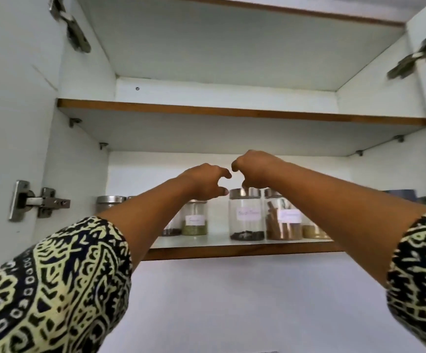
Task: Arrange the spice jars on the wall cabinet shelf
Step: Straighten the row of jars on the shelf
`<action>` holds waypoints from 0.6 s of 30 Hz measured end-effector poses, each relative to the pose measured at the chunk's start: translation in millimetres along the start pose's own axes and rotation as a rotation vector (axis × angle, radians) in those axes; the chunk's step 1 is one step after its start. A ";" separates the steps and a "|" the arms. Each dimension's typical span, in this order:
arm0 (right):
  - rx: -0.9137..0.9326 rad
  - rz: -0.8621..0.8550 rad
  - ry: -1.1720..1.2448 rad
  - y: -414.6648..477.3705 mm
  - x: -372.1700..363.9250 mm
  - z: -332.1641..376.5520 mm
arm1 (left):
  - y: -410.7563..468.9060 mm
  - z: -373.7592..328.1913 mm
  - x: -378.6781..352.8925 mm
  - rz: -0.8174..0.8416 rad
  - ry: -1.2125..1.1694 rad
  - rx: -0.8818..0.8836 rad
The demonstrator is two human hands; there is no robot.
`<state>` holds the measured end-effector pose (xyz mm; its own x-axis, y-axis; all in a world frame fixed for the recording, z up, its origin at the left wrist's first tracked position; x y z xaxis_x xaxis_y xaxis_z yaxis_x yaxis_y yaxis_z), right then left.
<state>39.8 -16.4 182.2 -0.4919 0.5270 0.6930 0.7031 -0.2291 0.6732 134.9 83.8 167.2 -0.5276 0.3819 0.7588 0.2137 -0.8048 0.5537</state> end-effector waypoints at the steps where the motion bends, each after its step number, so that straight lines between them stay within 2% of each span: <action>1: 0.010 0.006 -0.009 -7.2 4.6 -15.9 | 5.3 -12.1 4.2 -0.004 -0.005 -0.016; 4: 0.001 0.036 -0.001 -25.5 9.1 -65.5 | 22.4 -51.1 12.7 0.002 -0.002 -0.053; 9: -0.008 0.100 0.127 -31.4 -23.9 -111.8 | 45.9 -82.3 3.0 0.095 0.007 0.008; 12: 0.031 0.122 0.257 -31.7 -52.6 -119.6 | 52.7 -87.1 -11.9 0.141 0.034 0.083; 14: 0.060 0.087 0.307 -28.6 -63.8 -120.2 | 53.9 -86.1 -17.9 0.115 0.057 0.127; 18: 0.091 0.021 0.272 -16.1 -77.1 -112.9 | 53.9 -78.3 -25.4 0.049 0.033 0.191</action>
<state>8.4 -145.8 147.0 -0.5876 0.2811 0.7588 0.7519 -0.1567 0.6404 95.5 -4.9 150.9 -0.5383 0.3267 0.7769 0.3904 -0.7203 0.5734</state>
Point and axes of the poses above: each hand's wrist, its own y-axis towards the middle knuckle, its own x-axis out of the back of the hand, z = x × y, the point moved 1 cm from there along y, towards the middle knuckle, and after that the axes turned 11 degrees about -x, right-handed, at the moved point
